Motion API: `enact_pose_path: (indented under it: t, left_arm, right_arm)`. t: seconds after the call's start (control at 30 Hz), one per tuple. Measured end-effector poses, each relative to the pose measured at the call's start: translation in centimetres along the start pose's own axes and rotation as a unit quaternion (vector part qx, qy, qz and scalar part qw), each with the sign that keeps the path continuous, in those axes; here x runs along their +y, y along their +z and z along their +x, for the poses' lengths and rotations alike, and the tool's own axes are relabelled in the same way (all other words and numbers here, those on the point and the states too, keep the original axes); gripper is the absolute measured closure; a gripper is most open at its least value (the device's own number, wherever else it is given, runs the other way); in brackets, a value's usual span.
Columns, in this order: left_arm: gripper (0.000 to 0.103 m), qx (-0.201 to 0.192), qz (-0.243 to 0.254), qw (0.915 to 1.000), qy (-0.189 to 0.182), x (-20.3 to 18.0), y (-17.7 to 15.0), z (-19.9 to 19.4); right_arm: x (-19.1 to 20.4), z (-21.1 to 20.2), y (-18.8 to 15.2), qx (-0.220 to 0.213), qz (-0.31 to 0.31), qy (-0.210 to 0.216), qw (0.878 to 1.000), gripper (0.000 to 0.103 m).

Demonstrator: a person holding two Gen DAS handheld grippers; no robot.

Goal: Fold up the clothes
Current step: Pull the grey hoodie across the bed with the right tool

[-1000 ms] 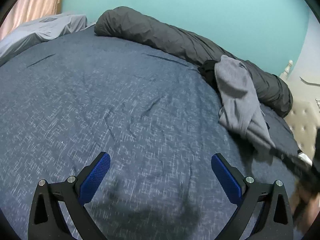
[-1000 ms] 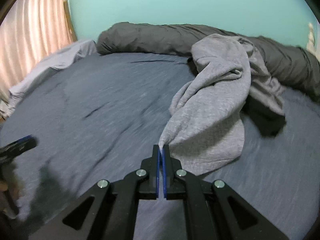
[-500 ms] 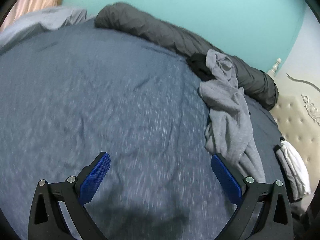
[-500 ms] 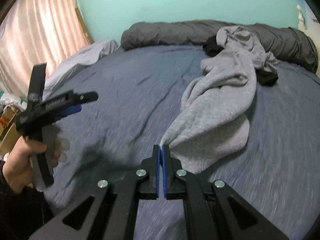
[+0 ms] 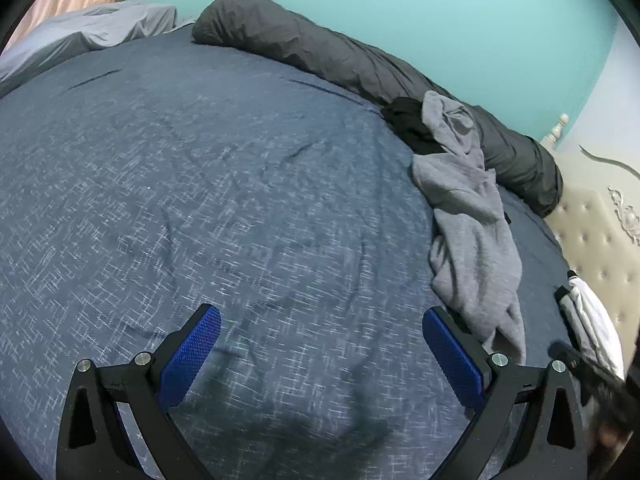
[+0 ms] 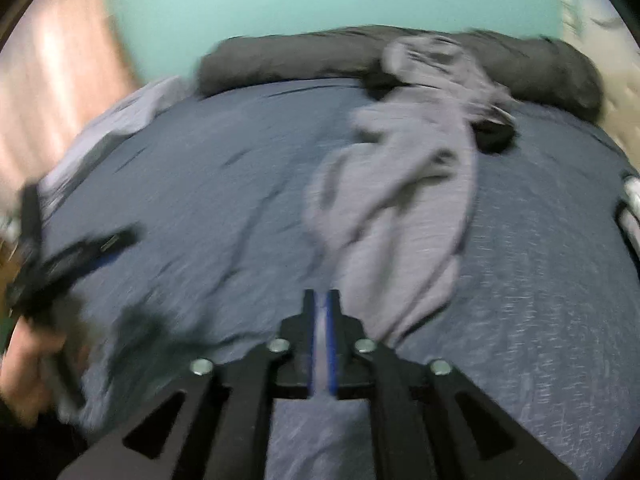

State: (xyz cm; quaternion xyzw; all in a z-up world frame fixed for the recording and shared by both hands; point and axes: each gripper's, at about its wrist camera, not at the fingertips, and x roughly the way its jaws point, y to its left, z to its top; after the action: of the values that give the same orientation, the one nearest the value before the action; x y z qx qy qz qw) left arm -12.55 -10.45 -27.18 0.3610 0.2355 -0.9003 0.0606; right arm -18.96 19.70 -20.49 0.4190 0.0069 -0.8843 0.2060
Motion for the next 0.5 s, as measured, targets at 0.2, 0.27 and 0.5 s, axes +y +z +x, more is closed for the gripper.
enact_pose_path:
  t: [0.2, 0.27, 0.5]
  left_arm:
    - [0.0, 0.005, 0.005, 1.0, 0.006, 0.4, -0.3, 0.7]
    - [0.0, 0.007, 0.006, 0.9999, 0.005, 0.4, -0.4, 0.8]
    - [0.0, 0.013, 0.011, 0.9998, 0.002, 0.5, -0.7, 1.0]
  right_arm:
    - [-3.6, 5.6, 3.0, 0.011, 0.084, -0.029, 0.996, 0.05]
    - [-4.2, 6.4, 3.7, 0.003, 0.092, -0.031, 0.995, 0.05]
    - [-4.1, 8.2, 5.5, -0.005, 0.08, -0.001, 0.997, 0.087]
